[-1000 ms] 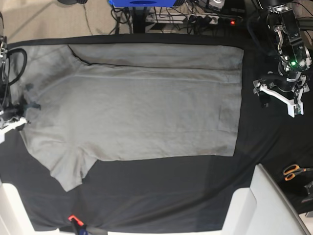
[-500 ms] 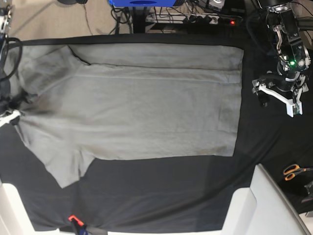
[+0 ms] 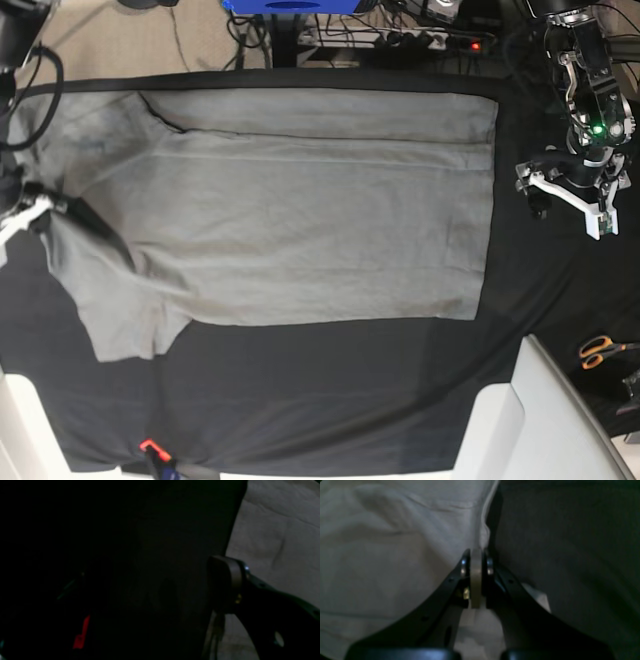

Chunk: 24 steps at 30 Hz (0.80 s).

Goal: Fold the T-shirt properly
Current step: 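Grasp the sleeve with the right gripper and fold it inward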

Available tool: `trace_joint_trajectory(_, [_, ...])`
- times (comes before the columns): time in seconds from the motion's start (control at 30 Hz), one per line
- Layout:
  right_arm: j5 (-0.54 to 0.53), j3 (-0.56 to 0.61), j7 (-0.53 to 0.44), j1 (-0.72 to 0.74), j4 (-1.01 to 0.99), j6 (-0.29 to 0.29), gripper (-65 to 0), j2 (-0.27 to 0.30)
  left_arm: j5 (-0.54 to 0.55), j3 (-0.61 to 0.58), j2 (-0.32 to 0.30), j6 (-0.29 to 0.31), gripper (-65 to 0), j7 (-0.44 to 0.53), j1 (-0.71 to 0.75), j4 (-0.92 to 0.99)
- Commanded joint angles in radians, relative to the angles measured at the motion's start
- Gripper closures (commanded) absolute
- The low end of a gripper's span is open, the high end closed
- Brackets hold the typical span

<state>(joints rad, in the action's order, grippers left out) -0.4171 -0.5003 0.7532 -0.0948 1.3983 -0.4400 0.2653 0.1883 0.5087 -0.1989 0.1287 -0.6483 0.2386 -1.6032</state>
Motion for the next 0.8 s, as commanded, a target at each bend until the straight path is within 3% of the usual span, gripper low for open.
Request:
trace_joint_trajectory(0.0, [-0.007,-0.021,0.001,-0.009,0.037,-0.003,0.0,0.005,0.001,0.005,-0.015,-0.005,-56.4,0.017,-0.005,-0.016])
trace_joint_trajectory(0.27, [-0.01,-0.064,0.056,-0.128,0.171,-0.004,0.0,-0.05,0.001,0.005,-0.015,-0.005,-56.4,0.017,-0.005,-0.016])
trace_joint_trajectory(0.47, [-0.012,-0.064,0.16,-0.144,0.186,-0.004,-3.0,-0.065,0.003,0.003,-0.015,-0.005,-56.4,0.017,-0.005,-0.016])
trace_joint_trajectory(0.53, [-0.012,-0.064,0.19,-0.141,0.203,-0.006,-12.0,-0.076,0.001,0.003,-0.015,-0.005,-56.4,0.017,-0.005,-0.016])
trace_joint_trajectory(0.67, [-0.007,-0.059,0.19,-0.136,0.315,-0.004,-36.5,-0.096,0.001,0.003,-0.015,-0.005,-56.4,0.017,-0.006,-0.016])
trace_joint_trajectory(0.7, [-0.006,-0.057,0.188,-0.121,0.332,-0.003,-40.8,-0.096,0.001,0.003,-0.015,-0.005,-56.4,0.017,-0.006,-0.015])
trace_joint_trajectory(0.77, [-0.003,-0.054,0.179,-0.059,0.321,-0.003,-42.3,-0.09,0.001,0.003,-0.015,-0.005,-56.4,0.017,-0.006,-0.015])
